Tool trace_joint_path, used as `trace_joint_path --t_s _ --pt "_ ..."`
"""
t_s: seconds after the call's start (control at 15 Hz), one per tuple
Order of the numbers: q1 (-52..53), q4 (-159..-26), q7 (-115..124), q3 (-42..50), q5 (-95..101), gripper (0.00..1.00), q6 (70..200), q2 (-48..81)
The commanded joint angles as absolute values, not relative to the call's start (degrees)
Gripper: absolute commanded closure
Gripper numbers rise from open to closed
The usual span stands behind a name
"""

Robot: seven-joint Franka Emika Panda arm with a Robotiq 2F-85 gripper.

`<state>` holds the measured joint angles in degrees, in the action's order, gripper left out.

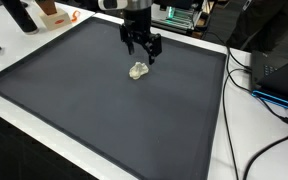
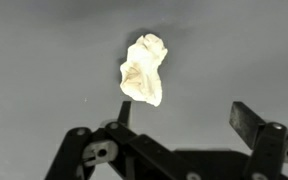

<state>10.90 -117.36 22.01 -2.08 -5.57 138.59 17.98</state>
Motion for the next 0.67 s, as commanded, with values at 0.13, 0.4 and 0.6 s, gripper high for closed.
trace_joint_path --t_s 0.13,0.4,0.6 --pt "3.1 -125.3 7.3 -6.4 -26.0 0.0 140.8 9.5" --pt "0.2 -127.8 -0.9 -6.0 -40.8 0.0 140.4 7.5" --pt "-0.9 -129.1 -4.5 -4.7 -49.0 0.0 139.3 7.5"
